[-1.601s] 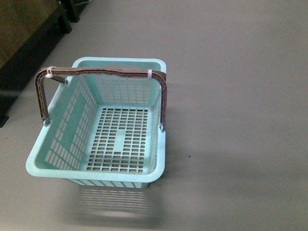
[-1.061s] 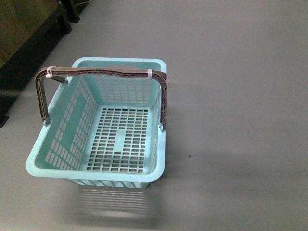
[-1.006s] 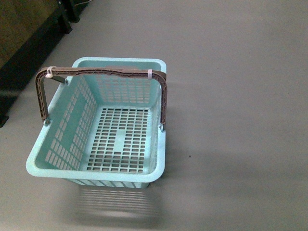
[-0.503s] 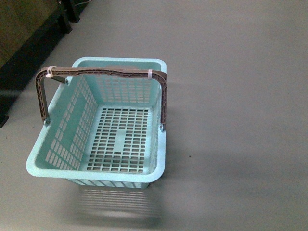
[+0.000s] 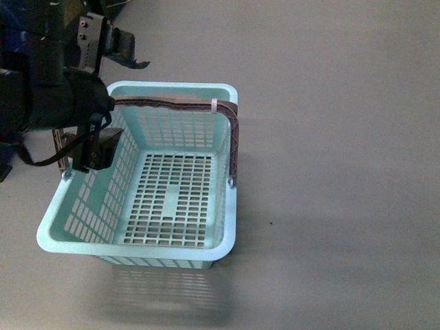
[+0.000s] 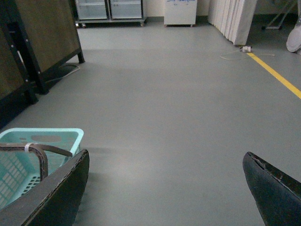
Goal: Pick lemon and mango into basket
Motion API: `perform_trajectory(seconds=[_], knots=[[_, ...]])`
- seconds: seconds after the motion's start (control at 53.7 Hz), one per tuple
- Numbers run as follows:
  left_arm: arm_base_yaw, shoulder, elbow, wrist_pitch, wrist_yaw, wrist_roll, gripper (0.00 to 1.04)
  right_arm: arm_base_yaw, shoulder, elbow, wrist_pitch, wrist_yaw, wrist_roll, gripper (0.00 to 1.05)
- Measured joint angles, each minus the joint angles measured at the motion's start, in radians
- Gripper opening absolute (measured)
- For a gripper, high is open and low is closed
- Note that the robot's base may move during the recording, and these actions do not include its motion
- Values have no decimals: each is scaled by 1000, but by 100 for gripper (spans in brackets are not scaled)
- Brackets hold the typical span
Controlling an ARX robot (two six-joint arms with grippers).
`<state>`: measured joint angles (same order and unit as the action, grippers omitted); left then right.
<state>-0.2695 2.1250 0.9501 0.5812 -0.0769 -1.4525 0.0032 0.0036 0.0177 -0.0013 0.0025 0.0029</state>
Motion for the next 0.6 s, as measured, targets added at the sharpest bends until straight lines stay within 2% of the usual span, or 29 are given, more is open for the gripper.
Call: perform_trajectory(seconds=[0.223, 0.317, 0.596], knots=[[-12, 98, 129, -32, 2, -15, 96, 0, 0, 0, 0, 0, 0, 96], [-17, 136, 170, -43, 3, -31, 77, 0, 0, 0, 0, 0, 0, 96], [-18, 153, 200, -84, 2, -50, 36, 0, 0, 0, 0, 0, 0, 96]])
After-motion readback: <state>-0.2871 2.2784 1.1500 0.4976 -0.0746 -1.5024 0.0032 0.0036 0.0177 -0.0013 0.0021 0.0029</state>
